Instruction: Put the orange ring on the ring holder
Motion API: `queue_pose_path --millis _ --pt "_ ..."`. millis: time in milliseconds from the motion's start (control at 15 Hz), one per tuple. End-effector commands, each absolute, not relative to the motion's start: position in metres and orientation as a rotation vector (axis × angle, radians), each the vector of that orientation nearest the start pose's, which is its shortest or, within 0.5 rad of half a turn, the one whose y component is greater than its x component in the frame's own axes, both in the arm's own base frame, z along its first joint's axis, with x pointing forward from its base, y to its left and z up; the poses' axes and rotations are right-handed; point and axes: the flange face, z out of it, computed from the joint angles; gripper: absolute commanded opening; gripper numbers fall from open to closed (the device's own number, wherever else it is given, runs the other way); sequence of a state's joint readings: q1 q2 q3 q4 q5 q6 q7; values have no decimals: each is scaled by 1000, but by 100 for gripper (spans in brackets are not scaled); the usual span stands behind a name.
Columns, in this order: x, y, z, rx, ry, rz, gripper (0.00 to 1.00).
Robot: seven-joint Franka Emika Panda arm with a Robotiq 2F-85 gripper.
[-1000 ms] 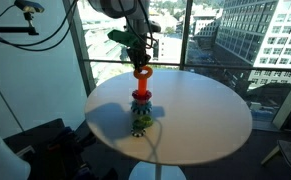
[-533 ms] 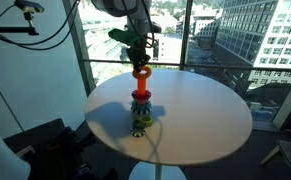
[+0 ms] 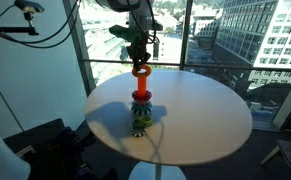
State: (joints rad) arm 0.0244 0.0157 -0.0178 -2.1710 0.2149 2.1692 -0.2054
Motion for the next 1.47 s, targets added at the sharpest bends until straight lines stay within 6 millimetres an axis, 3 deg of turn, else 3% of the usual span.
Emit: queue_pose_path --millis 0,667,1400 --pt "542 9 401 -2988 -99 38 7" --pt "541 7 401 -3033 -55 170 7" --pt "558 6 387 -3039 -50 181 7"
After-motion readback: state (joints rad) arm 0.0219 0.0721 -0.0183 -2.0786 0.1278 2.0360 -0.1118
